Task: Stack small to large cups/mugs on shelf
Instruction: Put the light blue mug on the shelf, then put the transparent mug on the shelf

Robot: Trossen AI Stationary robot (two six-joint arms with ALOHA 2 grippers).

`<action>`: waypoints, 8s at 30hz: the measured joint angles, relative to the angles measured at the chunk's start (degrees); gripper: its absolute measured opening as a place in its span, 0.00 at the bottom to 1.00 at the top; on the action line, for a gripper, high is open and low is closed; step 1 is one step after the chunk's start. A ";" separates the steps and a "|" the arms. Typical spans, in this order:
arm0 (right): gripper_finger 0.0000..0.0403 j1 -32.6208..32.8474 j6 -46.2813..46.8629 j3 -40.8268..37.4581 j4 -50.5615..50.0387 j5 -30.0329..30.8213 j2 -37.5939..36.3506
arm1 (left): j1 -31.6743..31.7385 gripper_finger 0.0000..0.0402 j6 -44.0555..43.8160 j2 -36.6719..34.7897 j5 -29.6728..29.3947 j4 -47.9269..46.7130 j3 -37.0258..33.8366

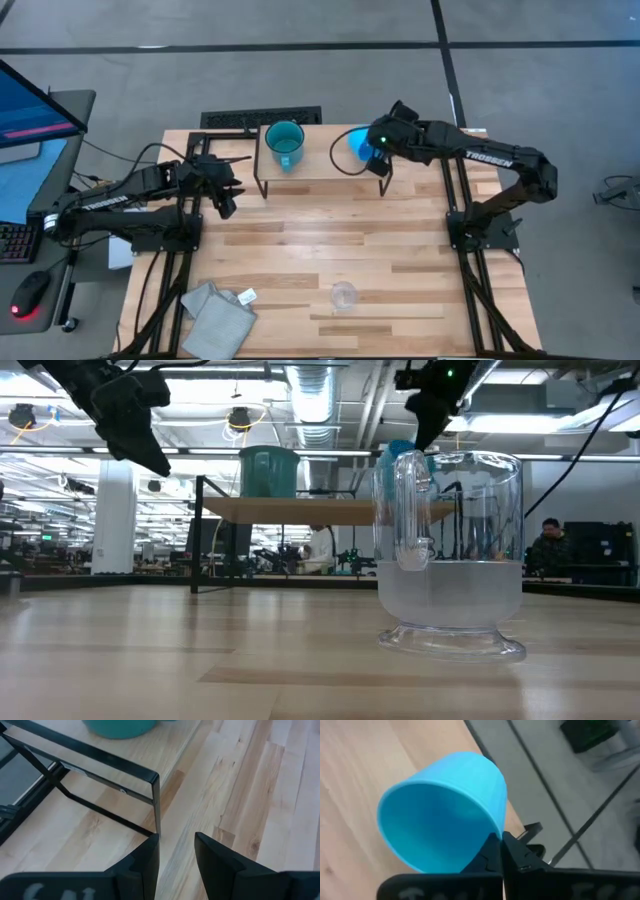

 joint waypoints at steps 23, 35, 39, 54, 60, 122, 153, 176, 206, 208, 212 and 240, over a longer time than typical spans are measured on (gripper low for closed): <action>0.01 -4.54 16.09 53.05 -32.77 -18.20 25.29 | 0.00 0.28 -3.93 0.00 4.75 0.73 -0.02; 0.01 -4.96 26.35 52.95 -29.84 -26.79 26.88 | 0.00 0.28 -6.40 0.00 5.05 0.63 -0.02; 0.01 -5.89 32.35 52.95 -30.80 -27.63 26.90 | 0.00 0.28 -6.40 0.00 6.36 0.61 -0.01; 0.01 -9.55 44.48 52.81 -31.88 -34.32 30.26 | -0.01 0.28 -7.00 -0.01 10.10 0.09 -0.02; 0.01 -10.85 48.26 52.83 -31.40 -37.69 32.19 | -0.01 0.28 -9.22 0.00 10.03 -0.73 -0.01; 0.08 -11.93 54.17 52.84 -30.53 -44.05 38.20 | 0.00 0.28 -8.38 -0.01 9.18 -0.99 -0.02; 0.13 -12.46 53.82 52.84 -30.90 -45.60 38.20 | 0.00 0.28 -6.42 0.00 9.27 -1.08 -0.02; 0.13 -12.46 52.24 52.87 -30.64 -45.66 38.20 | 0.00 0.28 -5.75 0.00 9.25 -2.43 -0.02; 0.48 -12.46 52.01 52.89 -26.32 -46.24 38.20 | -0.01 0.28 -5.49 0.00 9.05 -2.27 -0.01; 0.47 -12.47 51.85 52.89 -24.84 -45.27 38.20 | -0.02 0.28 -5.49 0.00 9.05 -2.26 0.00; 0.45 -12.96 51.85 52.89 -24.08 -47.13 38.20 | 0.00 0.28 -5.50 0.00 9.05 -2.30 -0.01; 0.35 -11.60 21.47 53.43 -20.79 -45.43 23.49 | -0.02 0.28 -3.45 -0.04 9.09 -2.24 -0.01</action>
